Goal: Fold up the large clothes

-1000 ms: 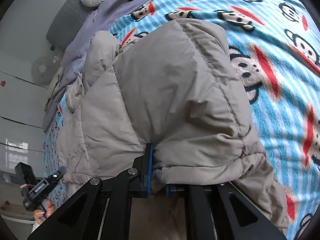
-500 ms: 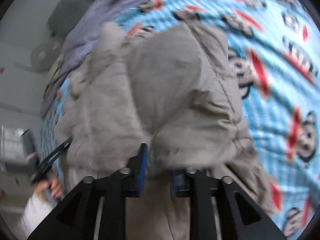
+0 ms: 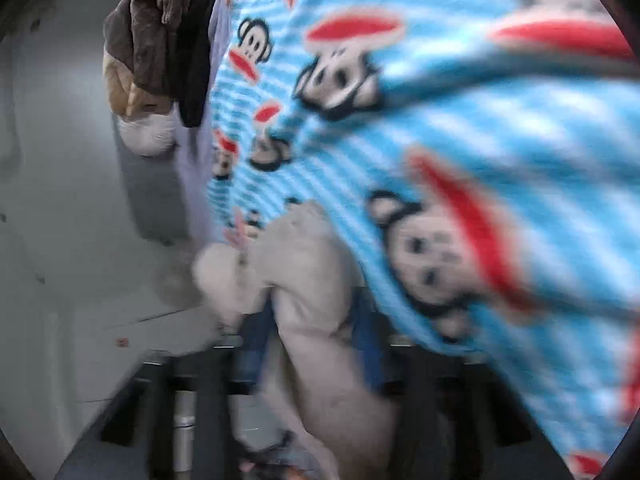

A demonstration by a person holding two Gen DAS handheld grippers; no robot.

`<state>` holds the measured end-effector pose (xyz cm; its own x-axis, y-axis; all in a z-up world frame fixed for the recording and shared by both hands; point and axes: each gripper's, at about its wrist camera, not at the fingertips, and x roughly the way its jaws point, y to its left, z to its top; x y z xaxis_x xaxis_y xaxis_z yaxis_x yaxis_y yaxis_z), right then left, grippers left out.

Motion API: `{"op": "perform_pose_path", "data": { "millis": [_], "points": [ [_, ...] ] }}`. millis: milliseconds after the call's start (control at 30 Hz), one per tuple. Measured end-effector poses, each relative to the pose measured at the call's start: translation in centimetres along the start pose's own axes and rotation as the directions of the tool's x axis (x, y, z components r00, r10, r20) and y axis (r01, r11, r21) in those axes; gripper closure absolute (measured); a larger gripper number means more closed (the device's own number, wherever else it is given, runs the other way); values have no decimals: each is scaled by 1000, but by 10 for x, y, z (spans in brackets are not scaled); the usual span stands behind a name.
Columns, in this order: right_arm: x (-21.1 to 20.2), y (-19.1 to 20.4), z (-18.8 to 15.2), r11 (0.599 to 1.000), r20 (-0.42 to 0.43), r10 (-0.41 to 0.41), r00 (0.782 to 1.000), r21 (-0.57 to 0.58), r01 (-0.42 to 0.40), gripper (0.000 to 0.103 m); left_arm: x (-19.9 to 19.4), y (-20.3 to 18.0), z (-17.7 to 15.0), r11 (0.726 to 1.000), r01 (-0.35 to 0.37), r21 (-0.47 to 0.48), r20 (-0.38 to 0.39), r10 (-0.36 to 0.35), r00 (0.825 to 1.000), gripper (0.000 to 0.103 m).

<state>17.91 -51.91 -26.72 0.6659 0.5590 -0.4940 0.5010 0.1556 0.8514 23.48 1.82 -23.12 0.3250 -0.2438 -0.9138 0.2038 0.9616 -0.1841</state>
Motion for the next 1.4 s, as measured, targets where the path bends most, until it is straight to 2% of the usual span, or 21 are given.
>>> {"op": "perform_pose_path", "data": {
  "millis": [100, 167, 200, 267, 400, 467, 533, 600, 667, 733, 767, 800, 900, 1133, 1400],
  "points": [
    [1, 40, 0, 975, -5, -39, 999, -221, 37, 90, 1, 1, 0, 1000, 1, -14, -2, -1, 1000, 84],
    [5, 55, 2, 926, 42, -192, 980, -324, 195, 91, 2, 0, 0, 1000, -8, -9, -2, 8, 1000, 84],
    [10, 60, 5, 859, 103, -323, 941, -385, 337, 91, 3, -2, 0, 1000, -16, -5, -3, 16, 1000, 84],
    [15, 59, 8, 777, 171, -433, 885, -427, 463, 91, 3, -3, 0, 1000, -24, -8, -6, 24, 1000, 84],
    [-3, 63, -2, 748, 243, -453, 858, -420, 514, 91, 3, -2, 0, 1000, -26, -7, -9, 26, 1000, 84],
    [-18, 73, -23, 723, 264, -441, 858, -462, 514, 91, 3, -3, 0, 999, -33, -4, -5, 33, 999, 84],
    [-31, 84, -48, 678, 273, -418, 866, -541, 498, 91, 2, -3, 0, 999, -38, -6, -1, 38, 999, 84],
    [-34, 90, -80, 615, 250, -410, 877, -635, 468, 91, 1, -5, -1, 999, -44, -5, 3, 44, 999, 84],
    [-28, 83, -104, 545, 229, -454, 861, -693, 471, 91, 1, -5, -1, 999, -49, -3, 6, 49, 999, 84],
    [-17, 67, -110, 502, 229, -512, 828, -702, 505, 92, 0, -7, -3, 999, -53, 3, 12, 53, 999, 84],
    [-9, 56, -108, 495, 228, -539, 811, -693, 524, 93, 0, -8, -3, 998, -56, 7, 16, 56, 998, 84],
    [-3, 44, -104, 507, 218, -550, 806, -680, 530, 96, 0, -8, -4, 998, -59, 11, 22, 59, 998, 84],
    [2, 29, -95, 555, 206, -539, 817, -643, 528, 96, -1, -12, -6, 997, -80, 22, 33, 79, 996, 84],
    [-3, 37, -98, 525, 220, -561, 798, -651, 549, 96, -19, -19, -6, 990, -137, 17, 18, 137, 990, 84],
    [-24, 49, -107, 542, 220, -549, 806, -641, 544, 92, -44, -26, -15, 981, -192, 7, -6, 192, 981, 84]
  ]
}}
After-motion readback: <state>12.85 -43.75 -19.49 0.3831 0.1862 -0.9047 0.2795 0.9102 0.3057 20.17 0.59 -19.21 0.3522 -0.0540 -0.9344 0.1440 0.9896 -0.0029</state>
